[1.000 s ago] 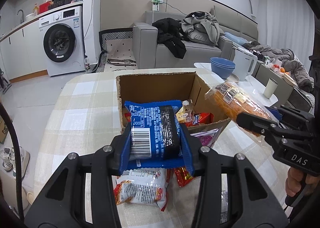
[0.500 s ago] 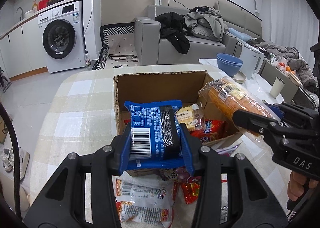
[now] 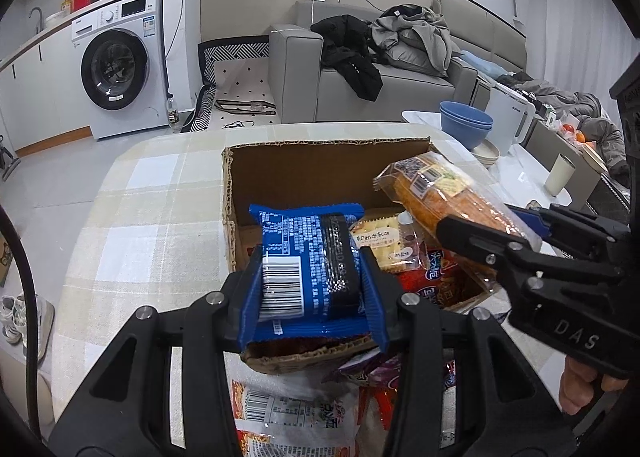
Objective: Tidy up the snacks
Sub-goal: 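Open both tools to drop the wafer packet and bread bag into the box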
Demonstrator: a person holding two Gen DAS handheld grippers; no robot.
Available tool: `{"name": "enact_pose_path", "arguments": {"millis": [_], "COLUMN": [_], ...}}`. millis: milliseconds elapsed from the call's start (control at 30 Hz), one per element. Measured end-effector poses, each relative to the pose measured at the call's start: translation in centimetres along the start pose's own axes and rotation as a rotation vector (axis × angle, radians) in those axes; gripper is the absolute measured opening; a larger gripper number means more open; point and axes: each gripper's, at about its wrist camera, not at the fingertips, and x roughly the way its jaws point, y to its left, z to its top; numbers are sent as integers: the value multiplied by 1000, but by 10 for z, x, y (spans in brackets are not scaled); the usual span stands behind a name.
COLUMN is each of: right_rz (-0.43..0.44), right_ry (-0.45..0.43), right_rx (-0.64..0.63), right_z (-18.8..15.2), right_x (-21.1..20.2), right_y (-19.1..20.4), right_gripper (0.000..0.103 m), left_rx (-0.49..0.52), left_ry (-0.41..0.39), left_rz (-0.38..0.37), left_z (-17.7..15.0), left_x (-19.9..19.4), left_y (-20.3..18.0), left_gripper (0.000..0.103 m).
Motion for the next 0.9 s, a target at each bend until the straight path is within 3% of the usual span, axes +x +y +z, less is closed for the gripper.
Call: {"name": "enact_pose_path", "arguments": {"millis": [267, 400, 700, 900], "right_rz": [-35, -58, -40, 3], "right_ry": [48, 35, 39, 3], "right_rx": [59, 30, 47, 63], "right_z": [-2, -5, -1, -1], "right_x": [22, 27, 27, 18], "right_y": [-4, -3, -7, -17], "right_gripper": [38, 38, 39, 52], "left_rx": [30, 59, 62, 47], "left_ry": [15, 10, 26, 29], "left_rz": [34, 73, 65, 70], "left_z": [4, 4, 8, 12], "left_x": [17, 22, 25, 29], "left_y": [-6, -12, -14, -15], "left_gripper": [41, 41, 41, 45]}}
